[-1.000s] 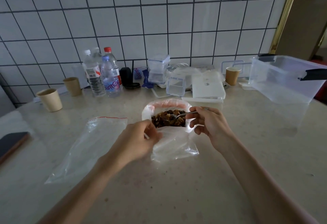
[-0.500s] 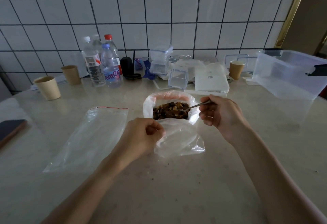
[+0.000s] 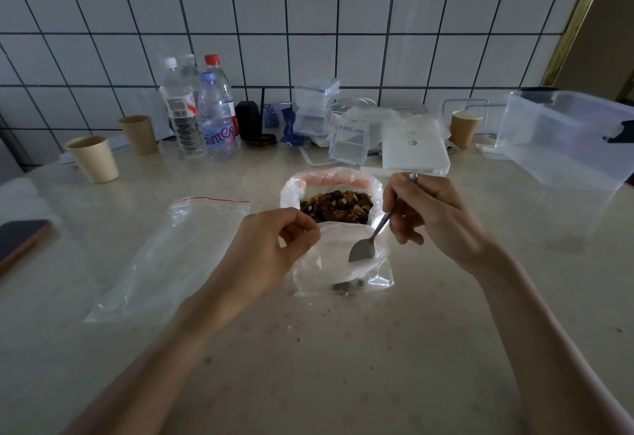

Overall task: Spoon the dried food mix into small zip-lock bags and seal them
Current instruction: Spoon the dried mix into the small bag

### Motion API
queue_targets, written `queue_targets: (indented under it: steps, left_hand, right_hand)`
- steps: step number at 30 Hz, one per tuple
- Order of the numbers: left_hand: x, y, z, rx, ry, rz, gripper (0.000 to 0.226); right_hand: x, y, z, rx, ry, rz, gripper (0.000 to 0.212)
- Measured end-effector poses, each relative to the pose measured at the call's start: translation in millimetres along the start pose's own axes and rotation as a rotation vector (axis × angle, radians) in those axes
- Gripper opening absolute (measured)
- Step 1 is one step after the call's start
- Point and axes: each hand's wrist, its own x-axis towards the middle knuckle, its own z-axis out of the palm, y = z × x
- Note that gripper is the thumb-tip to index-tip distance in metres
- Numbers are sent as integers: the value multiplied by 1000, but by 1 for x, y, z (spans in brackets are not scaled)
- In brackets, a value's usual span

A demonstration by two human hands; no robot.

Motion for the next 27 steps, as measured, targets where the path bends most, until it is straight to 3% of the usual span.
queue_targets:
  steps: [8,16,27]
  left_hand:
    - [-4,-1,4,57,-10,106,1]
    - [0,-3,4,13,23,50,10]
    - [29,-13,-14,24,80,-229,13]
  right_hand:
    - [-1,-6,2,113,79,-75,42]
    - [8,14,5,469,456,366,37]
    - [15,25,9,178,520,392,33]
